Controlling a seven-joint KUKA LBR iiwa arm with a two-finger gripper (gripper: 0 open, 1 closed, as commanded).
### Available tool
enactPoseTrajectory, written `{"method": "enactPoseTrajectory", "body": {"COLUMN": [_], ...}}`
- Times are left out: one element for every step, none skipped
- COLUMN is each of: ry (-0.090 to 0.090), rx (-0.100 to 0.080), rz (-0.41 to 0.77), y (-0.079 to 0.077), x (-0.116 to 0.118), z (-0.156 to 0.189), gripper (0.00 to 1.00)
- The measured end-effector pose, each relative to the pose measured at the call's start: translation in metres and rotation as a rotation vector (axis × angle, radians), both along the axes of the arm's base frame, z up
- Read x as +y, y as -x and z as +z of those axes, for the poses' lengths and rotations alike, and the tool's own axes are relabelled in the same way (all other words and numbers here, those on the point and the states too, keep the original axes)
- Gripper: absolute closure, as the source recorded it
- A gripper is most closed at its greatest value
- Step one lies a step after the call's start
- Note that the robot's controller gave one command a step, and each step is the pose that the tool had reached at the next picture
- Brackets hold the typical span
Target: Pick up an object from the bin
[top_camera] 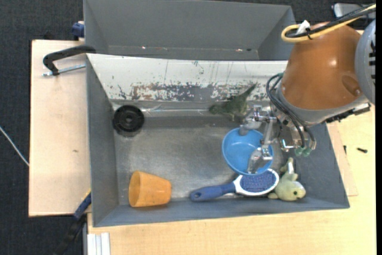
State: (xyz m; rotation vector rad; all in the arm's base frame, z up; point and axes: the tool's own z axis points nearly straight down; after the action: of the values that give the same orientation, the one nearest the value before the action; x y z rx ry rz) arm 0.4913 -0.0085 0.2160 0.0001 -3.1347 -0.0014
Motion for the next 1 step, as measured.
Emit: {"method": "enactPoseTrajectory", "body": {"ry": [0.001], "rx": [-0.009], "rz": [0.181], "y": [-0.0583], "x": [-0.0468], "z": [-0.0746], "gripper": [0.00]}}
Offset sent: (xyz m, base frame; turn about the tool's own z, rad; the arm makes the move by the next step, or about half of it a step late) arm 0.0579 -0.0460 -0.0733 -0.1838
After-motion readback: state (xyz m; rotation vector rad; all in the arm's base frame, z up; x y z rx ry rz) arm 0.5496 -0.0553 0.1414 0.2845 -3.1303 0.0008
